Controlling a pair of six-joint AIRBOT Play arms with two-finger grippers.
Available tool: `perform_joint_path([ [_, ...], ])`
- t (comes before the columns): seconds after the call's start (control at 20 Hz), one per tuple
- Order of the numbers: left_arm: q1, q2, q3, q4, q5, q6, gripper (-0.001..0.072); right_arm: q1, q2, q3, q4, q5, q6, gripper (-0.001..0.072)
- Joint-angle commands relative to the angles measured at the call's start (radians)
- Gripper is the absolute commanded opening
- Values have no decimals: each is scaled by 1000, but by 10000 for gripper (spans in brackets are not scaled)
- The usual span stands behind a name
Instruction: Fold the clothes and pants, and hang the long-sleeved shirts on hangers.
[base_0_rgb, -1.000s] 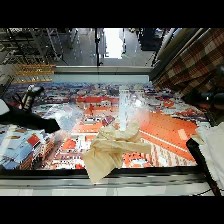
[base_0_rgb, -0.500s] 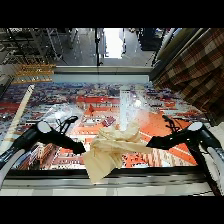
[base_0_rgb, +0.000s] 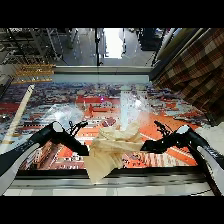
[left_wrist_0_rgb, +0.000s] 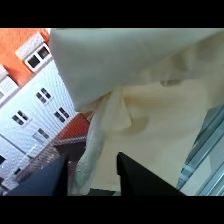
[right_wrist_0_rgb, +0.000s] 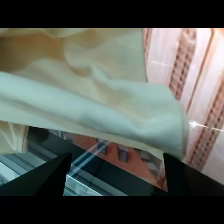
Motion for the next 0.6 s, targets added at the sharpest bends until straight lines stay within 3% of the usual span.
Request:
perform_joint_path([
  [0.0,-2,-9,2,-2,-70,7,93,-26,-6,50,-87,95,55,664],
  [0.05,-2,-9,2,-2,-82,7,10,-42,-6,63,-87,97,55,664],
  [0.25,-2,-9,2,-11,-87,7,7,-82,-12,72,-101,35,46,644],
  [0.4,-2,-8,2,-54,-90,7,7,-39,-80,72,-5,11,-50,627],
  [0.45,-2,-7,3,-61,-95,7,7,-6,-115,72,17,-18,-64,527],
  [0.5,-2,-3,5,-60,-108,7,7,27,-144,73,37,-37,-73,378],
  [0.55,6,7,10,-60,-135,7,6,56,-160,73,64,-34,-98,153],
])
